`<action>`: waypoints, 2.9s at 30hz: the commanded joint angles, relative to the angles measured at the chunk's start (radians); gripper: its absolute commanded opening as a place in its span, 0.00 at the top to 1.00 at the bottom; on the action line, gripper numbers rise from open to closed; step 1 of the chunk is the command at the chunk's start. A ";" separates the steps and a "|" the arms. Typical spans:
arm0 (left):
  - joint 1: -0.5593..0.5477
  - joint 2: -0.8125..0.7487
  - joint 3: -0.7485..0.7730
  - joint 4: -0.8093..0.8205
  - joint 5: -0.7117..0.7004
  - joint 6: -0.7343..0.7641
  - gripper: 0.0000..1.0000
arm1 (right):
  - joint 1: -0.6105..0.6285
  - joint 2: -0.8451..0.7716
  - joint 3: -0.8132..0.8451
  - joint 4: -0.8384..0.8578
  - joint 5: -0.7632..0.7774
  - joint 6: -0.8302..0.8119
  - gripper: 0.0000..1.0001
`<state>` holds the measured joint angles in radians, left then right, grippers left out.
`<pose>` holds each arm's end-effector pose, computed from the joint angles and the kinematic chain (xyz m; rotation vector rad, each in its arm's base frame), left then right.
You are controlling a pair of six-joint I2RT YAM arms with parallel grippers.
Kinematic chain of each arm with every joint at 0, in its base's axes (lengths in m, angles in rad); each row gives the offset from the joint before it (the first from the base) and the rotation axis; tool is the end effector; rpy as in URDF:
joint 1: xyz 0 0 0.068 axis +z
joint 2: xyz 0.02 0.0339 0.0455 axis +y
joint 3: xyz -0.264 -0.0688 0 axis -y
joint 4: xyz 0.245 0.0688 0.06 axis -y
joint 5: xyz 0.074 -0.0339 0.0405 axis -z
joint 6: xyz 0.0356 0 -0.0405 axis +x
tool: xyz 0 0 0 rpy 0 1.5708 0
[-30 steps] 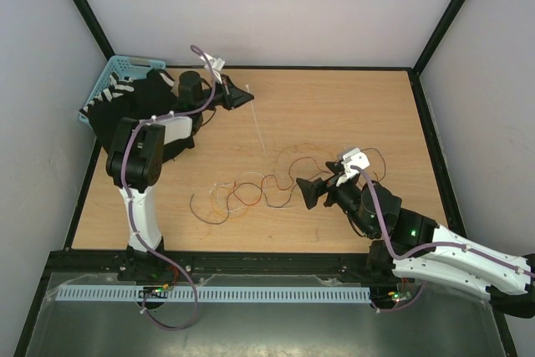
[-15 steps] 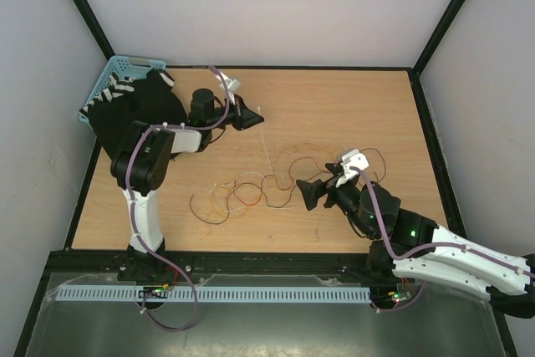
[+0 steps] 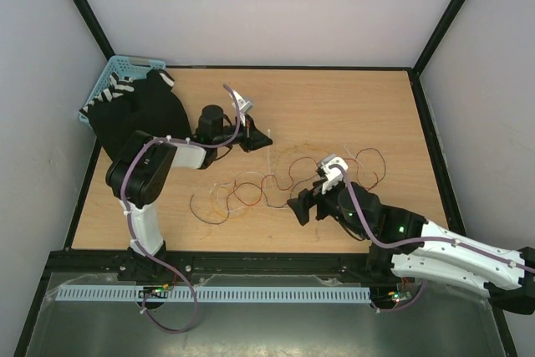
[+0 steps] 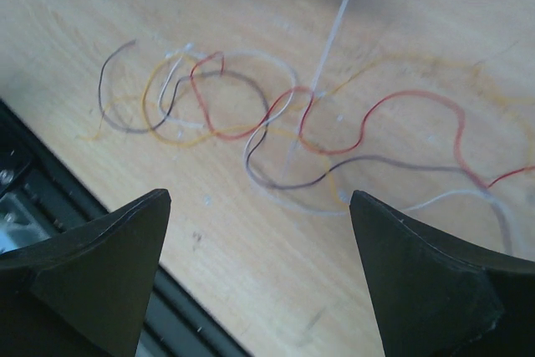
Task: Zip-tie the wires
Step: Tie the cable at the center of the board.
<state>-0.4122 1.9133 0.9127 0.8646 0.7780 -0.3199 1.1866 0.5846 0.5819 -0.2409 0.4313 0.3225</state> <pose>0.3472 -0.1791 0.1748 0.6905 1.6818 -1.1897 0.0693 0.1318 0.2929 -0.4786 1.7819 0.6837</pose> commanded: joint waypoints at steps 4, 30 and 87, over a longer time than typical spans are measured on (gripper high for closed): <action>-0.042 -0.074 -0.084 0.040 -0.006 0.040 1.00 | 0.006 0.031 -0.007 -0.151 -0.197 0.292 0.01; -0.114 -0.133 -0.194 0.051 -0.041 0.026 1.00 | -0.065 0.337 -0.305 0.367 -0.333 0.428 0.01; -0.120 -0.082 -0.192 -0.023 0.015 0.012 1.00 | -0.316 0.421 -0.275 0.803 -0.566 -0.506 0.01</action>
<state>-0.5365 1.8133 0.6884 0.8562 0.7425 -0.3237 0.8307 1.0500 0.3138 0.3958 -0.2283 0.0322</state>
